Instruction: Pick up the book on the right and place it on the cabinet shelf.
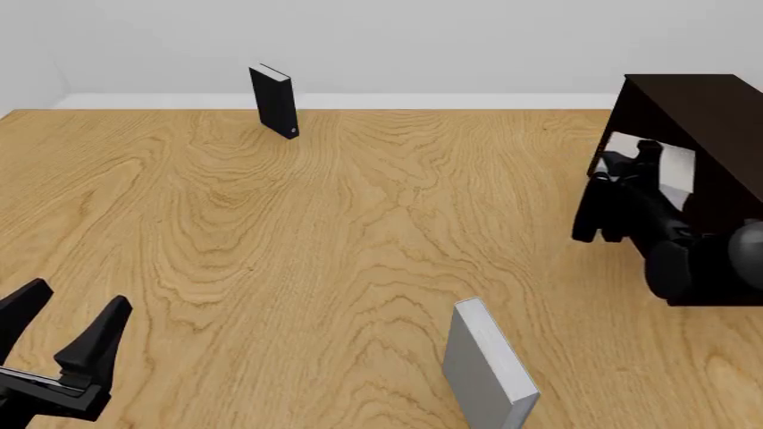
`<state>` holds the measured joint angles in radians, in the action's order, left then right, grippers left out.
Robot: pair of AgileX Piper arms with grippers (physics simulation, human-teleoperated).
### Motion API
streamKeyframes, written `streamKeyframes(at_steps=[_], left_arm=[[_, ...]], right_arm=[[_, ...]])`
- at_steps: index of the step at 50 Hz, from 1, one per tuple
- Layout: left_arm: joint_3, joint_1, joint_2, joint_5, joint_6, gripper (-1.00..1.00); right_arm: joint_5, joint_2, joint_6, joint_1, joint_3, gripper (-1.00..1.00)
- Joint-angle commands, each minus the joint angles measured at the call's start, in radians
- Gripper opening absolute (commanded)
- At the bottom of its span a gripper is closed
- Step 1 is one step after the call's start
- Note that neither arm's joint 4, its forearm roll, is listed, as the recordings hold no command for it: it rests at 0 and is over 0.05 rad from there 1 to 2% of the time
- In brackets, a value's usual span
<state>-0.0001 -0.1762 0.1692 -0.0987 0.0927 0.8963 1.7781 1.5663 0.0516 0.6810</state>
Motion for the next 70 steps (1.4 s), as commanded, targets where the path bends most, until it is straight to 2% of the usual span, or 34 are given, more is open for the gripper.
streamKeyframes(at_steps=[1, 3, 27, 39, 54, 70], left_arm=[[0.0, 0.003, -0.009, 0.008, 0.002, 1.0], [0.0, 0.004, -0.013, 0.014, 0.001, 1.0], [0.0, 0.007, -0.035, 0.038, 0.009, 1.0], [0.0, 0.011, -0.04, 0.048, 0.014, 1.0], [0.0, 0.014, -0.016, 0.031, 0.027, 1.0], [0.0, 0.02, 0.05, -0.025, 0.036, 1.0]], right_arm=[[0.007, -0.008, -0.048, 0.03, 0.015, -1.0], [0.005, -0.017, -0.068, 0.038, 0.019, -1.0], [0.027, 0.028, -0.081, 0.074, 0.026, -1.0], [0.024, 0.053, -0.109, 0.105, 0.041, -1.0], [0.051, 0.095, -0.098, 0.11, 0.065, -1.0], [0.036, 0.132, -0.081, 0.105, 0.098, -1.0]])
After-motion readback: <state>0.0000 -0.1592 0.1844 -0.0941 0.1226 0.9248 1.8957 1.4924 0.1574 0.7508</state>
